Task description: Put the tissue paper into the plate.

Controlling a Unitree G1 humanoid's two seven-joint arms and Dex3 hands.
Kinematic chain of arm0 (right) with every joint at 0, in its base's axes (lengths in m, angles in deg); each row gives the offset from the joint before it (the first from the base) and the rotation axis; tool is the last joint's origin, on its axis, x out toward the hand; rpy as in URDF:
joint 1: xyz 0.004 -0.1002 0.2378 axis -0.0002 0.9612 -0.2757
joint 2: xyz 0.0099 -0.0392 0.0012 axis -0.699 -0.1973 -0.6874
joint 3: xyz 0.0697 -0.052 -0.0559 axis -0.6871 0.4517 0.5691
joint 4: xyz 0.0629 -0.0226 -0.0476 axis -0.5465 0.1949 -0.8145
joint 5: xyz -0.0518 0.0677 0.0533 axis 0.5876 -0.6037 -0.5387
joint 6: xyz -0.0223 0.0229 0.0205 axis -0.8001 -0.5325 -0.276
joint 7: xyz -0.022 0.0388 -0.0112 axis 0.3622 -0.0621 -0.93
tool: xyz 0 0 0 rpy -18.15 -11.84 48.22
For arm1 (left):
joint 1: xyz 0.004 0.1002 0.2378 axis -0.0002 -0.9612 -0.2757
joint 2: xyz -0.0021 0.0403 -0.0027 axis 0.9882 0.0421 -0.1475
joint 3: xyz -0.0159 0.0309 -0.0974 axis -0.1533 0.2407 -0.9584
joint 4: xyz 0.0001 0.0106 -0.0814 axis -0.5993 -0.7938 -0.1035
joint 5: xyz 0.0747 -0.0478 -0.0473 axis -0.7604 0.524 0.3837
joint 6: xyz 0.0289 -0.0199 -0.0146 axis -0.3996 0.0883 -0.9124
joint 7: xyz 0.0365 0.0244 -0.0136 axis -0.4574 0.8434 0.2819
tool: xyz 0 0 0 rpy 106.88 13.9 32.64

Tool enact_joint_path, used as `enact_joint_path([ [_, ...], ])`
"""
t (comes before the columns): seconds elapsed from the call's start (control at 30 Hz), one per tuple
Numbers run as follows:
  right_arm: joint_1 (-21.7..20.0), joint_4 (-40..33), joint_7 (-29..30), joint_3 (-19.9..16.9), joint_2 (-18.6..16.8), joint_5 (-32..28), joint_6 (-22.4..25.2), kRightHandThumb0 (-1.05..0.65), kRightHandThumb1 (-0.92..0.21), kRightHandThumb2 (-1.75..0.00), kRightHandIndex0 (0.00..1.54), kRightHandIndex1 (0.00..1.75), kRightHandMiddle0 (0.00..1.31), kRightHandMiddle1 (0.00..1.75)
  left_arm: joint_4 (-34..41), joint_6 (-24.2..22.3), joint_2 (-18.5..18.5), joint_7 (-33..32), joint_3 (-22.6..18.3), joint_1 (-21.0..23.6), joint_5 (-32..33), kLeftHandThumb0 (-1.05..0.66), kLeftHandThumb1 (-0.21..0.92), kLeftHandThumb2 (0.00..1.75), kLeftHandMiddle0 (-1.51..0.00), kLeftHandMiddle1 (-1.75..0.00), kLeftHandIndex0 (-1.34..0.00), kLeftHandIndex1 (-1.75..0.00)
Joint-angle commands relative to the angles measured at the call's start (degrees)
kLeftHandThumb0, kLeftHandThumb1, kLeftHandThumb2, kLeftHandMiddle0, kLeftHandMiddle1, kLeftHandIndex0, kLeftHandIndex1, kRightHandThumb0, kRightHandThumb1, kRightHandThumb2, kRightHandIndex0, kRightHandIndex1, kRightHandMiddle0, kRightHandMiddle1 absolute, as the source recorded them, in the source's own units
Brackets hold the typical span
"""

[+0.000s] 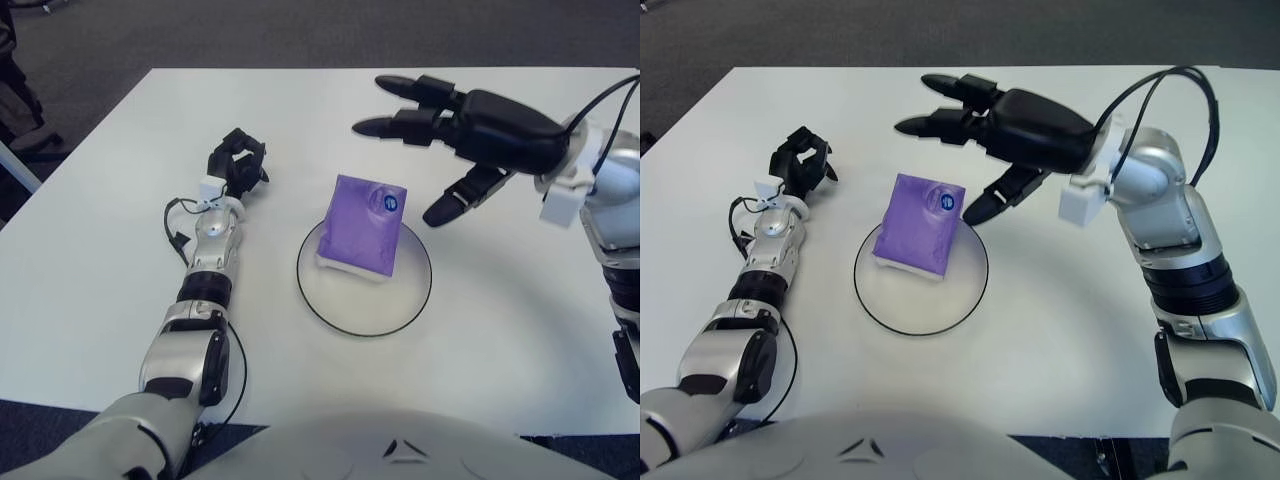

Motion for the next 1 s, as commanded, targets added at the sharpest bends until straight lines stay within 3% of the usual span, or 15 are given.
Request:
enact_joint_path([
  [0.0, 1.21, 4.51, 0.06, -1.5, -0.11, -0.17, -1.08, -0.61, -0.92, -0.52, 0.15, 0.01, 0.28, 0.03, -3.98, -1.2, -1.98, -1.08, 1.14, -7.05, -1.75, -0.35, 0.92, 0.39, -0.97, -1.75, -0.73, -1.75],
  [0.07, 1.25, 10.42, 4.93, -2.75, 1.01, 7.9, -13.51, -0.46, -0.92, -0.41, 0.15, 0.01, 0.27, 0.02, -4.0, -1.28, -1.93, -1.23, 1.16, -7.01, -1.78, -0.35, 0.92, 0.39, -0.97, -1.75, -0.72, -1.75],
  [0.13, 1.46, 13.87, 9.82, -3.97, 1.05, 13.59, -20.07, -0.35, -0.92, -0.36, 0.15, 0.0, 0.26, 0.02, -3.97, -1.4, -1.91, -1.38, 1.17, -6.98, -1.81, -0.35, 0.92, 0.4, -0.97, -1.75, -0.71, -1.75],
  [0.23, 1.27, 17.95, 14.55, -4.77, 0.1, 17.21, -24.84, -0.23, -0.92, -0.32, 0.15, 0.0, 0.25, 0.01, -3.86, -1.55, -1.85, -1.47, 1.13, -6.99, -1.83, -0.35, 0.92, 0.41, -0.98, -1.75, -0.7, -1.75],
  [0.33, 1.44, 20.34, 16.45, -4.88, -1.43, 16.93, -25.17, -0.19, -0.92, -0.31, 0.16, 0.01, 0.24, 0.01, -3.73, -1.68, -1.82, -1.59, 1.1, -7.02, -1.88, -0.36, 0.92, 0.41, -0.98, -1.75, -0.69, -1.75],
  [0.47, 2.91, 21.35, 17.66, -5.42, -4.64, 13.24, -20.35, -0.2, -0.92, -0.31, 0.2, 0.02, 0.24, 0.0, -3.38, -2.02, -1.79, -2.1, 1.14, -7.1, -2.08, -0.36, 0.92, 0.42, -0.98, -1.75, -0.69, -1.75],
  [0.77, 6.07, 19.99, 24.13, -9.14, -7.73, 16.26, -12.47, -0.24, -0.92, -0.26, 0.36, 0.03, 0.29, 0.02, -1.92, -2.35, -2.04, -2.89, 1.17, -7.7, -2.49, -0.37, 0.92, 0.42, -0.98, -1.75, -0.69, -1.75],
  [0.97, 10.17, 17.46, 26.31, -11.72, -13.28, 10.8, -1.54, -0.34, -0.92, -0.27, 0.44, 0.03, 0.33, 0.03, -0.86, -0.54, -2.5, -2.52, 0.87, -8.17, -2.01, -0.37, 0.92, 0.41, -0.98, -1.75, -0.69, -1.75],
])
